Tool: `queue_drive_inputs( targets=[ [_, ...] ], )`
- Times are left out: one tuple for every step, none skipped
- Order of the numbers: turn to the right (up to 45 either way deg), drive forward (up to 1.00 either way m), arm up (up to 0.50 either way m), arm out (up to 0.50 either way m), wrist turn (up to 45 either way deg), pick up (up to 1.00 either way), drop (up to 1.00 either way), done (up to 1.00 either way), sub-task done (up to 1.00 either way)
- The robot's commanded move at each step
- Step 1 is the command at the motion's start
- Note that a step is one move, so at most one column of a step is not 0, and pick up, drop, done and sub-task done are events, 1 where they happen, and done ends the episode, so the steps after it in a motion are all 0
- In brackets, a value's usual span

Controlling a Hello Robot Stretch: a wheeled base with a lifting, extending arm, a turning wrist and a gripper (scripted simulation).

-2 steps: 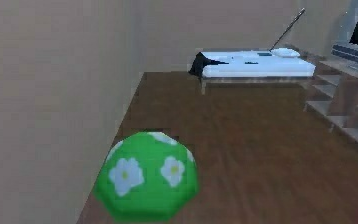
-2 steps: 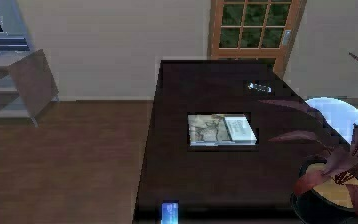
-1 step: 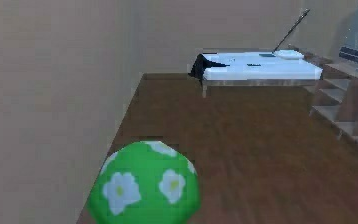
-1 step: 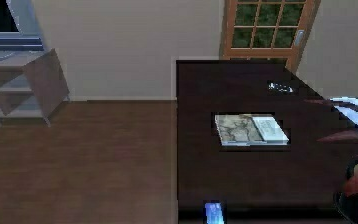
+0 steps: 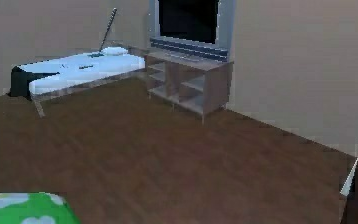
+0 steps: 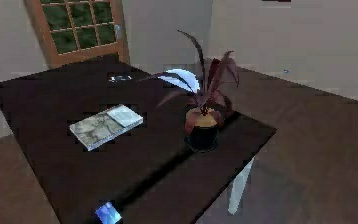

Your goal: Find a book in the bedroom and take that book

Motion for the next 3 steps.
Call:
queue_drive_inputs(
  targets=[
    [21.0, 0.0, 0.0, 0.0, 0.0, 0.0, 0.0, 0.0, 0.0],
    [0.0, 0.4, 0.0, 0.0, 0.0, 0.0, 0.0, 0.0, 0.0],
    [3.0, 0.0, 0.0, 0.0, 0.0, 0.0, 0.0, 0.0, 0.0]
  ],
)
